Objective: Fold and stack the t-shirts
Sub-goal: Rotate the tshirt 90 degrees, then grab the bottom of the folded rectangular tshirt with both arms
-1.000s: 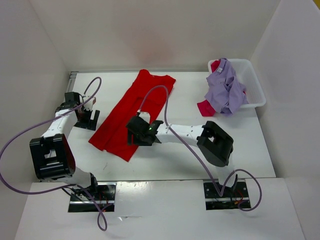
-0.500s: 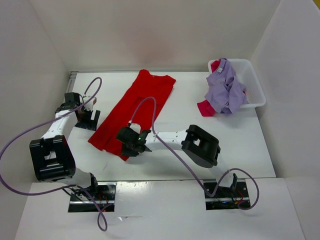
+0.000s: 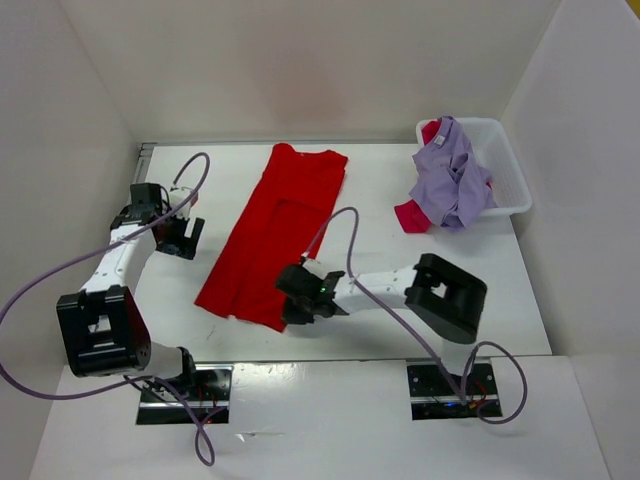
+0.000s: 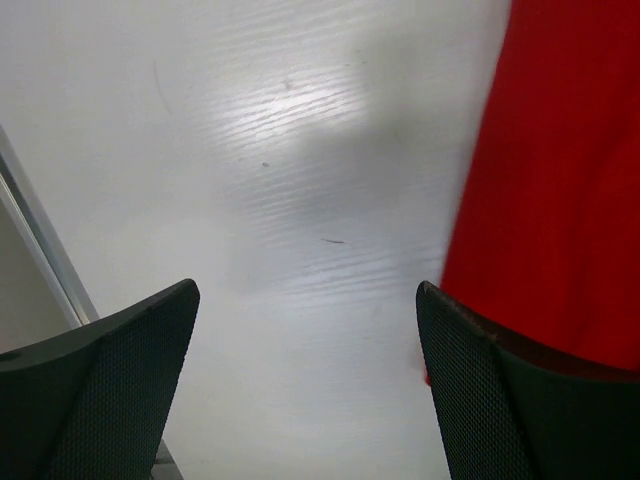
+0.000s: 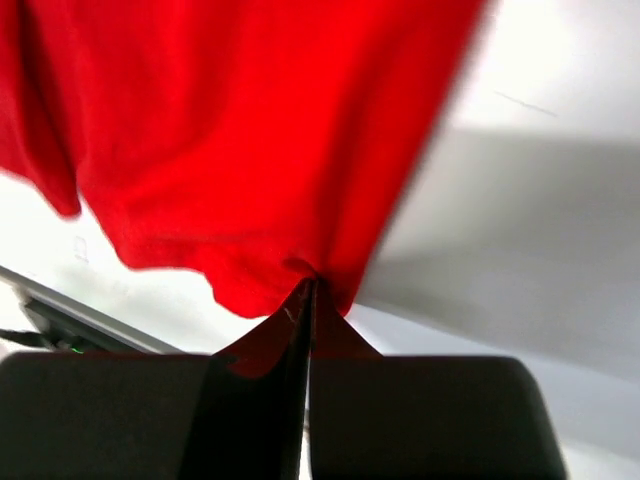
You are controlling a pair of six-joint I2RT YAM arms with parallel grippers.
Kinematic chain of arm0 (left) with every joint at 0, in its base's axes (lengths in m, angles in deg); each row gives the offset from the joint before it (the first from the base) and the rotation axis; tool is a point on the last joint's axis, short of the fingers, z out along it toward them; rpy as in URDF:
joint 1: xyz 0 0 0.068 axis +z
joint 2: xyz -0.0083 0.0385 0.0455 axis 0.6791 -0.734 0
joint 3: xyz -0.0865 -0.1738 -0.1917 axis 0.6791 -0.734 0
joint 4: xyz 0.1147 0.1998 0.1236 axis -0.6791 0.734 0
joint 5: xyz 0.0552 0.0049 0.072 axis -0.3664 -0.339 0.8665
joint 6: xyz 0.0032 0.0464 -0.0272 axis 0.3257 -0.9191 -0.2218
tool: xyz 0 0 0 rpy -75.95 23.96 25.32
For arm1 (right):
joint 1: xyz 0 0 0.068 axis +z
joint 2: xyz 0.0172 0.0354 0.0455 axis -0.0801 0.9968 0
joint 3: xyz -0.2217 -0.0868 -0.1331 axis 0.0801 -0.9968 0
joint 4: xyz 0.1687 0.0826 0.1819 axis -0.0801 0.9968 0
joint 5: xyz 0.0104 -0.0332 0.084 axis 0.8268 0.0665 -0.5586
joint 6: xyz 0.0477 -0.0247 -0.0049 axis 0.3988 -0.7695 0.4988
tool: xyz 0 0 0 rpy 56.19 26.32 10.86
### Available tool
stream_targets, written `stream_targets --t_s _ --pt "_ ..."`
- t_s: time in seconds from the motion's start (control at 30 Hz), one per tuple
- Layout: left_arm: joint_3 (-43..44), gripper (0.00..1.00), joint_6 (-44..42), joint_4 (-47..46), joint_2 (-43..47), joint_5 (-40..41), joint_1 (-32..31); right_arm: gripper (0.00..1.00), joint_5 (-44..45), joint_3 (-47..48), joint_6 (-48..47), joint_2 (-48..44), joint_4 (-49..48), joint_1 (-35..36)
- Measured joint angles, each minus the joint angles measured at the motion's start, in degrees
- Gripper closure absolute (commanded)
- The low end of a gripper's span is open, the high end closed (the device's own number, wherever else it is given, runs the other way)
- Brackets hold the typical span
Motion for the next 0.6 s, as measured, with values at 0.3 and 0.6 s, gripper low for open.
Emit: stream_targets --t_s 0.3,0.6 --pt "0.57 0.05 -5.84 1.07 2.62 4.13 -17.35 0.84 2.80 -21.18 3.21 -21.46 7.67 -1.66" --pt "-5.38 0.05 -31.61 1.27 24.24 5.60 -41.94 0.35 4.90 -25.81 2.25 -36.70 18.86 -1.99"
